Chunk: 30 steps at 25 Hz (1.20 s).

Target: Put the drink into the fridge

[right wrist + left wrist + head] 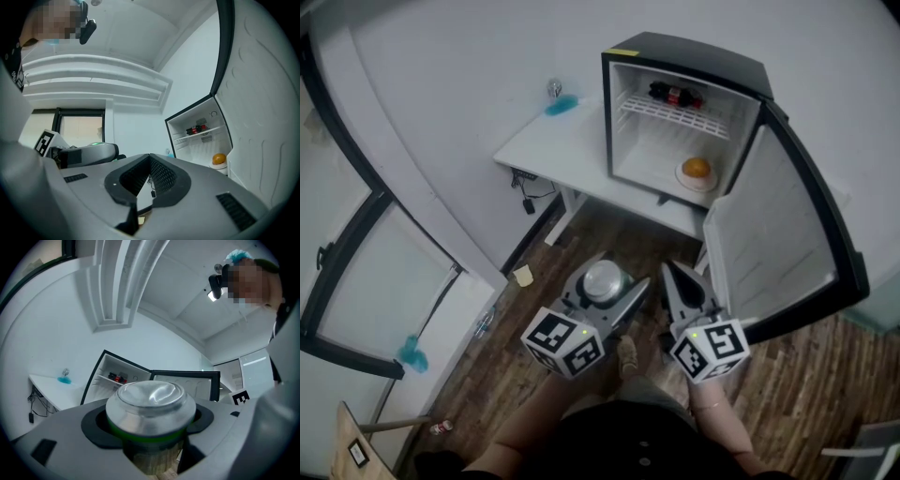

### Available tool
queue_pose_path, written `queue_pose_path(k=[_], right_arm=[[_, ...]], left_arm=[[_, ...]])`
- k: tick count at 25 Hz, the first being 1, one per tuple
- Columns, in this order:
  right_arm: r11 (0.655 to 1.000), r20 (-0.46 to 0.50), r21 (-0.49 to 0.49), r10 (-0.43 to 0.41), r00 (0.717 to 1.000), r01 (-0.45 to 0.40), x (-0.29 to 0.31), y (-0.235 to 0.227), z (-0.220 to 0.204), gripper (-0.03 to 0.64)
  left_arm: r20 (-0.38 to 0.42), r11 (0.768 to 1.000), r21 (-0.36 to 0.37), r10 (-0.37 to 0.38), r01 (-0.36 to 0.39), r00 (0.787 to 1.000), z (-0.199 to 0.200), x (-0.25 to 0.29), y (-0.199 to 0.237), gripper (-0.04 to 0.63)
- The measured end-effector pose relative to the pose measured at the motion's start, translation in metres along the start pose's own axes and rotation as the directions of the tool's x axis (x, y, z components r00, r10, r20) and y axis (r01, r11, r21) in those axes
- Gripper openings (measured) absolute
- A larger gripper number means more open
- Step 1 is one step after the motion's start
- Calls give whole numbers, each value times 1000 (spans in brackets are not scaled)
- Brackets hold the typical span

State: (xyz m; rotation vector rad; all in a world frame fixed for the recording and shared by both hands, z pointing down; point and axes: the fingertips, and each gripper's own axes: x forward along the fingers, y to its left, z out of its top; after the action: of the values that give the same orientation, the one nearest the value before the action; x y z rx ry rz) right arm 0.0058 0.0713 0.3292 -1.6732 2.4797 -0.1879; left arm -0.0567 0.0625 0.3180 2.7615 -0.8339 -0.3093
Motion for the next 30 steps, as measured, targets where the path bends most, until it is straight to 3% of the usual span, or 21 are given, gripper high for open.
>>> queue_pose_path(k=[9, 30], right_arm=[[1000, 19, -16, 0, 1000, 0, 61, -51, 15, 8], [997, -48, -80, 13, 999, -17, 168, -145, 20, 8]], left_arm=[[7, 1000, 5, 7, -7, 1000, 12, 59, 45, 347], [8, 999, -23, 22, -22, 1000, 12, 174, 126, 347]])
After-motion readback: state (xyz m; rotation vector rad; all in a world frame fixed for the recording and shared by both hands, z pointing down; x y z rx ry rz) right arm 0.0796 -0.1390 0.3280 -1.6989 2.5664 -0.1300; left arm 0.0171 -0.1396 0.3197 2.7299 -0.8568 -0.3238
